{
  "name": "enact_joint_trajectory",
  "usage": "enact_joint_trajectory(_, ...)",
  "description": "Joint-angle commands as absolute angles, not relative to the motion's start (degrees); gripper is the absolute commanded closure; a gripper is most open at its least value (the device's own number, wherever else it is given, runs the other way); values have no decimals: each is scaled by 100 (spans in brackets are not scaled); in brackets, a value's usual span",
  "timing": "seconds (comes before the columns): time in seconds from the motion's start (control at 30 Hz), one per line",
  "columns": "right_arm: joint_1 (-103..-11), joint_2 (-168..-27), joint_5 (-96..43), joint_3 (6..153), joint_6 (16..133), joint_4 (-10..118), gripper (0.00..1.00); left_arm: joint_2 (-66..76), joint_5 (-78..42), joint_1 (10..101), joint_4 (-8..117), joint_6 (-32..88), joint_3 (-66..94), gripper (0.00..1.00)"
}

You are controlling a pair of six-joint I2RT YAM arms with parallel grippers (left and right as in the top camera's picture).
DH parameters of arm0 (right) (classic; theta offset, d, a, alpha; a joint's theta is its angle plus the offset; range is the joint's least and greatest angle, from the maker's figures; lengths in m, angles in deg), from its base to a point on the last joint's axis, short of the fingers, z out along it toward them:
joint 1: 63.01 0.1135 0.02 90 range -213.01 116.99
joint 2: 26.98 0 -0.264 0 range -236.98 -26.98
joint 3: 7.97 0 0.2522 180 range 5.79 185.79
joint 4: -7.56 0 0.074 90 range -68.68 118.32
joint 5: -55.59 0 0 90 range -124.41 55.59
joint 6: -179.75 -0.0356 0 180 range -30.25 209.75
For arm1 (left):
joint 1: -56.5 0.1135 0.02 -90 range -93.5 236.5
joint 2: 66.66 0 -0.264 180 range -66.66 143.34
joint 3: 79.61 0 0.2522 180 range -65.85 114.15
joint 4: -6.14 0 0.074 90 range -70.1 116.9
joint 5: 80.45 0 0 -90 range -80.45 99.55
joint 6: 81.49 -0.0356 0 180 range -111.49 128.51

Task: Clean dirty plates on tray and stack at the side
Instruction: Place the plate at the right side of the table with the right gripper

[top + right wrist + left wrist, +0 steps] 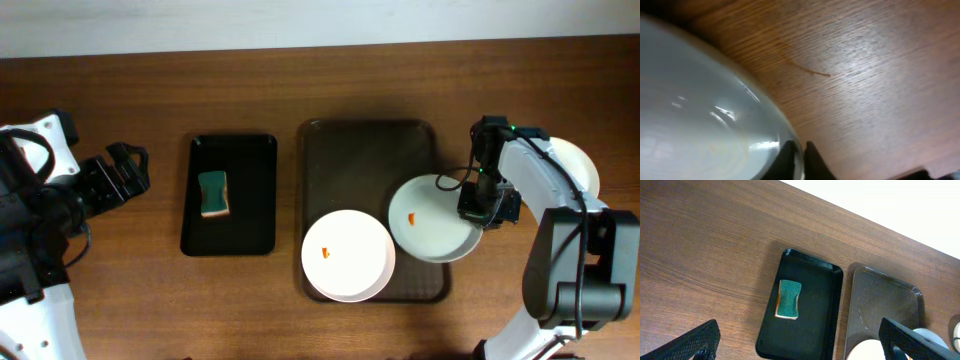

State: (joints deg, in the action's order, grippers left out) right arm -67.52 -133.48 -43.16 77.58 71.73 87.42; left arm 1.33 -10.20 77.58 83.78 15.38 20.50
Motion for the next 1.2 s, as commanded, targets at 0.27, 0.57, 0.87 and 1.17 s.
enact_joint_trajectory(0.27, -6190, -13239, -2541, 8193, 7337, 6755, 96, 87, -1178, 7761, 8382, 1484, 2054, 3)
enact_joint_trajectory(0.57, -7480, -12485, -3016, 8125, 7601, 8705, 55, 89, -1320, 7761, 8382, 1484, 2048, 0)
enact_joint_trajectory(0.87, -7464, -12483, -2690, 6857, 7577, 7016, 96, 89, -1322, 7761, 8387, 1484, 2048, 0)
enact_joint_trajectory(1.17, -6931, -12485, -2194, 6857, 7706, 5879, 96, 87, -1320, 7761, 8415, 1484, 2048, 0)
